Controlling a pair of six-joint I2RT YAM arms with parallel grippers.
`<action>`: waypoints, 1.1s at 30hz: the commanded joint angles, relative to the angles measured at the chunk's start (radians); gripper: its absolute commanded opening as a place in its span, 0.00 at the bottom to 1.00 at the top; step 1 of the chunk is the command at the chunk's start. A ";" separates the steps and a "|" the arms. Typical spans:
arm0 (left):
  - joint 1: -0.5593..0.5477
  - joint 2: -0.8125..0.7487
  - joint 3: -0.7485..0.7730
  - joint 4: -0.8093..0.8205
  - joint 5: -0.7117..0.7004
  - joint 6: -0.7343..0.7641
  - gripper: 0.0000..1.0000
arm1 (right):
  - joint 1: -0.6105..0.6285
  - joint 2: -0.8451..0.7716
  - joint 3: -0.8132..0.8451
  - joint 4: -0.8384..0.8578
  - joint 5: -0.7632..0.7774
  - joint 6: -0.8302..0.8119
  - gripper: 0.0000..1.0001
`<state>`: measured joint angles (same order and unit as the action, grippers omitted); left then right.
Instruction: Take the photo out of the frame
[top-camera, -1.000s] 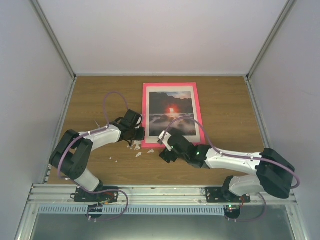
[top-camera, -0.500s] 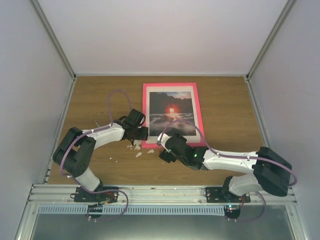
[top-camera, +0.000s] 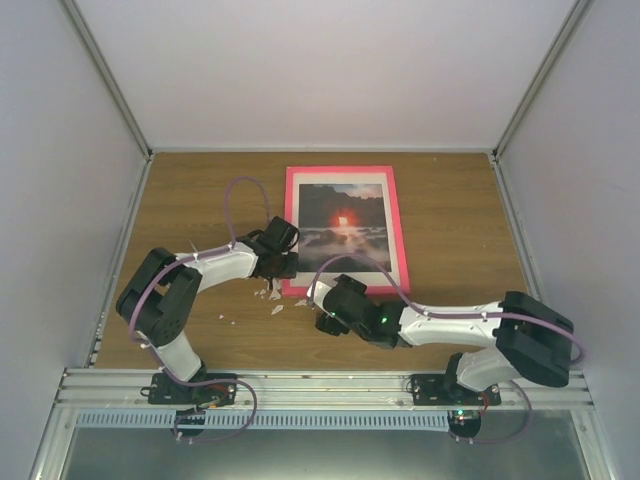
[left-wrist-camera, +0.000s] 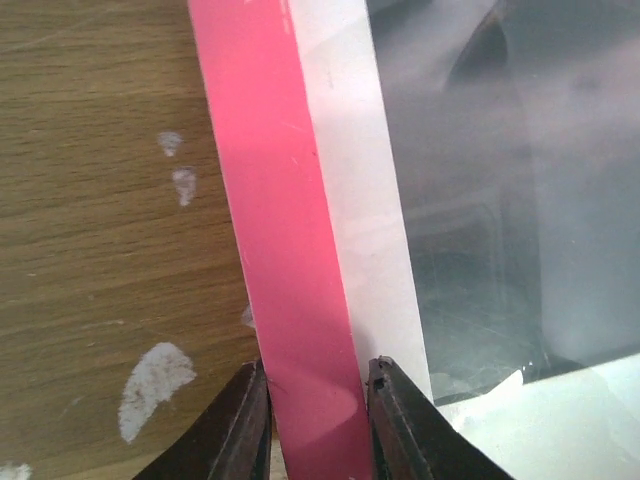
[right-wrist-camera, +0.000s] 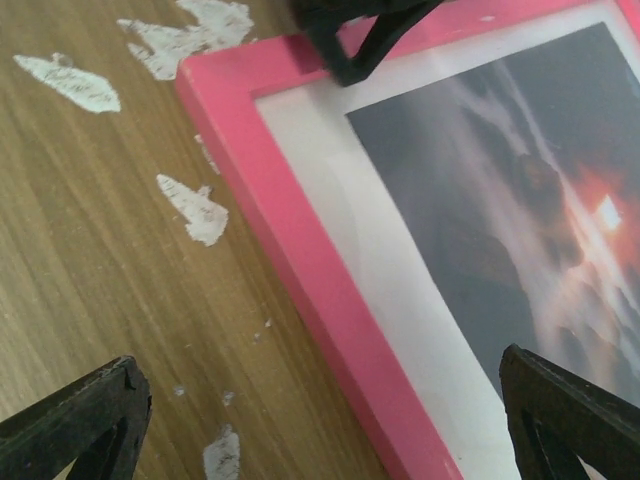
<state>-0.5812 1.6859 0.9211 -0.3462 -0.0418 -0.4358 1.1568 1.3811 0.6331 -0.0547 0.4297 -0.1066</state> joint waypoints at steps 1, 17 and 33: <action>-0.009 -0.023 0.038 -0.038 -0.030 0.012 0.22 | 0.031 0.046 -0.013 0.041 0.038 -0.062 0.96; -0.009 -0.120 0.103 -0.115 -0.047 0.006 0.03 | 0.113 0.187 -0.012 0.144 0.274 -0.119 0.95; -0.010 -0.200 0.083 -0.127 -0.024 0.000 0.01 | 0.115 0.376 0.002 0.399 0.568 -0.219 0.85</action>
<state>-0.5808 1.5486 0.9997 -0.5446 -0.1123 -0.4515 1.2633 1.7023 0.6270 0.2115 0.8875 -0.2764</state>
